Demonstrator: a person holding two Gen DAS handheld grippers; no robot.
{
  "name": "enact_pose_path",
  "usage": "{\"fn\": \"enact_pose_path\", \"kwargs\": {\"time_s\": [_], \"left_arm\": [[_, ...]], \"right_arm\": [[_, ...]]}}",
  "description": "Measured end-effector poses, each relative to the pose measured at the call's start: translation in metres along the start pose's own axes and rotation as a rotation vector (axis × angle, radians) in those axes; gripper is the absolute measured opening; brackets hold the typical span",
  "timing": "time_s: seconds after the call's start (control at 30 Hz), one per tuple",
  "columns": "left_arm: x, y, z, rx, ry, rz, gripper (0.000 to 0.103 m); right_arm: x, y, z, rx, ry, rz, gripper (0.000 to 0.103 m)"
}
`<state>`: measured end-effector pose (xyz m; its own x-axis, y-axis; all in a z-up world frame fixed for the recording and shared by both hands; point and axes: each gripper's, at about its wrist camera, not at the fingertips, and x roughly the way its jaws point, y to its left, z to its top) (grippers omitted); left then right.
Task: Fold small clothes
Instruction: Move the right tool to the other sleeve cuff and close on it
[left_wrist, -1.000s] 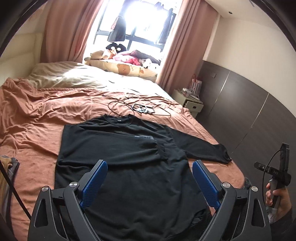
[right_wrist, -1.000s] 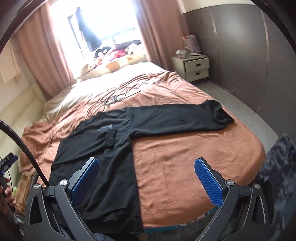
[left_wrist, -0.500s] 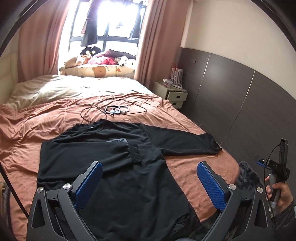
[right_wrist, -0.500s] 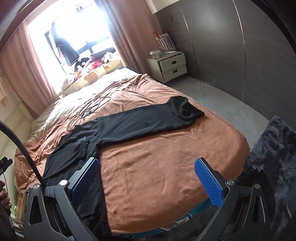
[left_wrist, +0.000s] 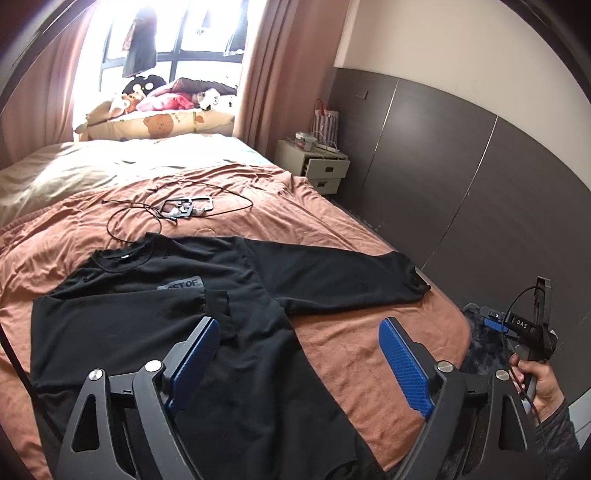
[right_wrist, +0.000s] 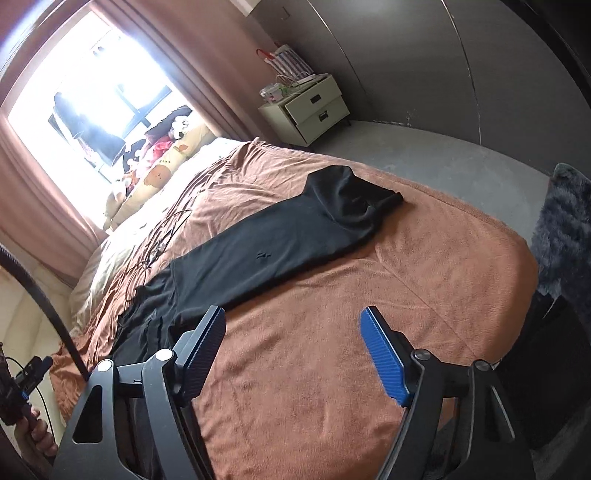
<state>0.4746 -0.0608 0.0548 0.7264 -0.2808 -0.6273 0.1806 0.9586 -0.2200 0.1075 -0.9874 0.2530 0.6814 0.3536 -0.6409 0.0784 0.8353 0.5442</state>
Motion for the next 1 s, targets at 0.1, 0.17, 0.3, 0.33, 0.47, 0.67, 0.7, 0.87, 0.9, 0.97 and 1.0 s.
{"fn": "enact_pose_path", "kwargs": {"time_s": [0.1, 0.17, 0.3, 0.33, 0.47, 0.67, 0.7, 0.87, 0.9, 0.97, 1.0], "left_arm": [[0.029, 0.004, 0.003, -0.002, 0.038, -0.004, 0.08], [0.049, 0.007, 0.006, 0.0, 0.056, 0.0, 0.078], [0.088, 0.017, 0.01, -0.006, 0.092, -0.007, 0.066], [0.098, 0.019, 0.011, -0.009, 0.102, -0.009, 0.061], [0.137, 0.029, 0.011, -0.023, 0.142, -0.02, 0.052], [0.192, 0.04, 0.007, -0.027, 0.193, -0.027, 0.042], [0.201, 0.042, 0.006, -0.03, 0.202, -0.032, 0.038], [0.245, 0.05, 0.0, -0.051, 0.238, -0.04, 0.033], [0.252, 0.051, -0.001, -0.057, 0.244, -0.04, 0.03], [0.265, 0.054, -0.002, -0.067, 0.254, -0.043, 0.027], [0.27, 0.055, -0.002, -0.067, 0.253, -0.041, 0.026]], "right_arm": [[0.027, -0.009, 0.008, 0.051, 0.017, 0.022, 0.061], [0.046, -0.012, 0.013, 0.073, 0.042, 0.031, 0.052], [0.077, -0.017, 0.023, 0.089, 0.052, 0.023, 0.047], [0.084, -0.02, 0.025, 0.095, 0.054, 0.014, 0.047], [0.111, -0.028, 0.033, 0.118, 0.077, 0.0, 0.047], [0.149, -0.037, 0.043, 0.14, 0.103, -0.045, 0.047], [0.153, -0.04, 0.044, 0.152, 0.107, -0.05, 0.047], [0.157, -0.038, 0.05, 0.161, 0.084, -0.04, 0.047], [0.159, -0.037, 0.05, 0.163, 0.082, -0.036, 0.047], [0.161, -0.038, 0.049, 0.169, 0.073, -0.038, 0.038], [0.164, -0.041, 0.047, 0.169, 0.067, -0.041, 0.034]]}}
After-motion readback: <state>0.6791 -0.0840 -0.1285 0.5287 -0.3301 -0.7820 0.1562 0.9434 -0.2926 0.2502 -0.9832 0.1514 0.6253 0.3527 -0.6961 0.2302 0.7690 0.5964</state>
